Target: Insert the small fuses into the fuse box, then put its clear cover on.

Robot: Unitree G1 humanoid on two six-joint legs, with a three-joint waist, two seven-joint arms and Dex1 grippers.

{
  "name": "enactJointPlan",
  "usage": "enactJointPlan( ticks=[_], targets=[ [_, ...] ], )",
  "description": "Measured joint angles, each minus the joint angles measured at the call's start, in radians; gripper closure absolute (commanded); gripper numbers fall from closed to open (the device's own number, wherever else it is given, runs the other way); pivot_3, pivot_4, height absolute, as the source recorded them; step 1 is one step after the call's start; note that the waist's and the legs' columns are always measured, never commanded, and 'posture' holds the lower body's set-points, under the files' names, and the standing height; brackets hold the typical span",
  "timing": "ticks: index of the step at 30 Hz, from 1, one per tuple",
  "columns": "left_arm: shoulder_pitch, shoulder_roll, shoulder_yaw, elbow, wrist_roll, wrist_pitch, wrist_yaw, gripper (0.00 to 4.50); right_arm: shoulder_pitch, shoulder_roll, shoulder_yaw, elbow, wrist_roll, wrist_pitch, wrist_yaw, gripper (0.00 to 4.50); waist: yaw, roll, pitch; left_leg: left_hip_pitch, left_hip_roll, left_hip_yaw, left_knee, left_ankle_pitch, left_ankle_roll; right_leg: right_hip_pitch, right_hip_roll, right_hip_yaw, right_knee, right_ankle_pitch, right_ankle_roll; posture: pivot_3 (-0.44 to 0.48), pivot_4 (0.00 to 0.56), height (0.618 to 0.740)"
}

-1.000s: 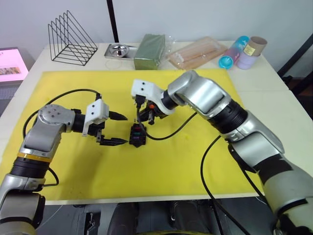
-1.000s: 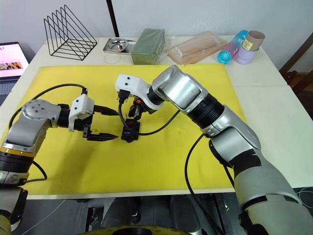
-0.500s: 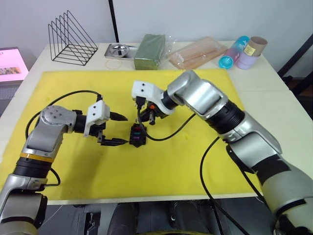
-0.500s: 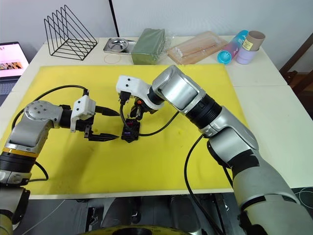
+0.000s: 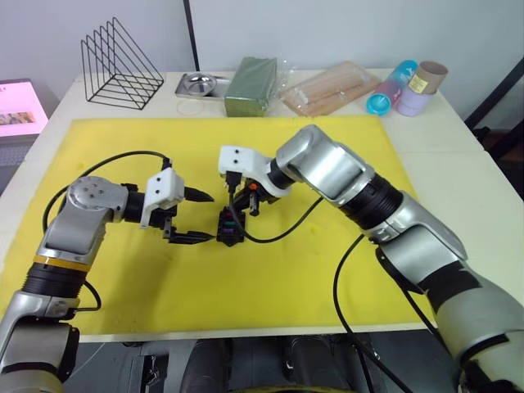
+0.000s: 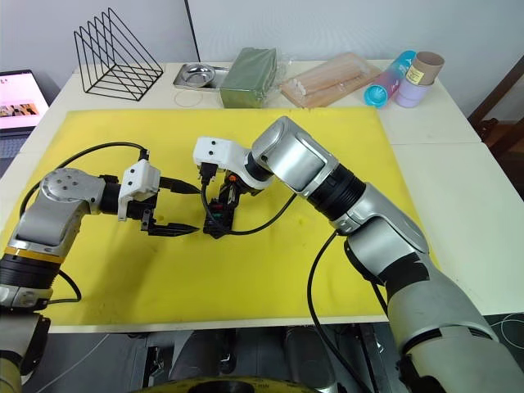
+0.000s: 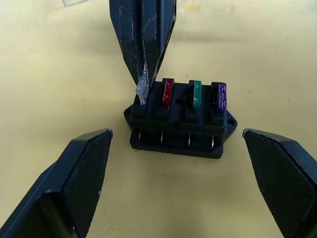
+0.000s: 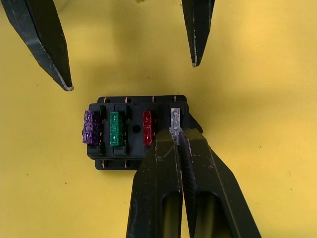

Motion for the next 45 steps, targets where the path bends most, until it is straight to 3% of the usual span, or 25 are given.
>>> enactJointPlan(
  ticks=[45],
  targets=[
    [0.006, -0.003, 0.0, -0.014, 0.0, 0.017, 0.015, 0.0, 0.029, 0.011, 0.057, -0.056, -0.173, -0.098, 0.047, 4.47, 0.0, 0.0, 0.0, 0.001, 0.0, 0.0, 0.0, 0.0, 0.0, 0.0, 0.0, 0.0, 0.0, 0.0, 0.0, 0.0, 0.15, 0.74]
  ],
)
